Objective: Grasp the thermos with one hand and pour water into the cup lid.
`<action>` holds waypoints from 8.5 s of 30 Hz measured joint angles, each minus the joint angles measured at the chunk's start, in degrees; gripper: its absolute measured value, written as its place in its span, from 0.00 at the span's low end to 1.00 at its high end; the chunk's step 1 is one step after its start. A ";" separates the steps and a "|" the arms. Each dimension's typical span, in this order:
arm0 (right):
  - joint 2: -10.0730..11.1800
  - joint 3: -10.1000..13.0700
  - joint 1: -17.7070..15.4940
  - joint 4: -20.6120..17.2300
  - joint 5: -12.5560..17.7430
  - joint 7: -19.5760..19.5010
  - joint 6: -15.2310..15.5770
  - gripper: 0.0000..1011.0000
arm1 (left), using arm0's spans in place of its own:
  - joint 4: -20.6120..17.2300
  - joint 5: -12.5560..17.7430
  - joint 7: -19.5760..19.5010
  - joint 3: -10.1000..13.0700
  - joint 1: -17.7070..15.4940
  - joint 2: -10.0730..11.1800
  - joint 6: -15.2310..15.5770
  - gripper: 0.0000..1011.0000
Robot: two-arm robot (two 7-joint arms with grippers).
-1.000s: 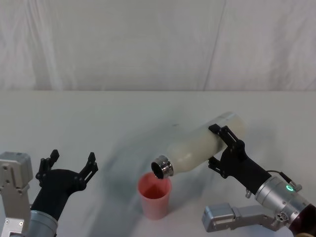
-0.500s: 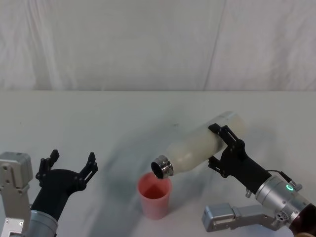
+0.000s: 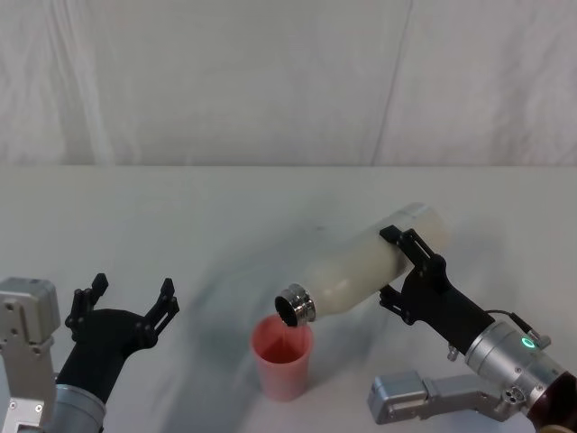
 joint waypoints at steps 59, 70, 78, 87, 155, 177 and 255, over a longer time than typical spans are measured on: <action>0.06 0.06 -0.25 -0.27 -0.02 0.01 0.21 0.94 | 0.00 0.00 0.00 0.00 0.00 0.00 0.00 0.99; 0.06 0.06 -0.24 -0.28 -0.02 0.03 0.22 0.94 | 0.00 0.00 0.00 0.00 0.00 0.00 0.00 0.99; 0.06 0.06 -0.24 -0.28 -0.02 0.07 0.22 0.94 | 0.00 0.00 0.00 0.00 0.00 0.00 0.00 0.99; 0.07 0.06 -0.24 -0.30 -0.02 0.18 0.30 0.94 | 0.00 0.00 0.00 0.00 0.00 0.00 0.00 0.99; 0.24 -0.15 -0.10 -0.32 -0.37 0.27 0.55 0.94 | 0.00 0.00 0.00 0.00 0.00 0.00 0.00 0.99; 0.15 0.16 -0.18 -0.39 0.85 0.68 -0.08 0.94 | 0.00 0.00 0.00 0.00 0.00 0.00 0.00 0.99; -6.89 25.51 -11.27 -9.31 61.17 29.02 6.00 0.94 | 0.00 0.00 0.00 0.00 0.00 0.00 0.00 0.99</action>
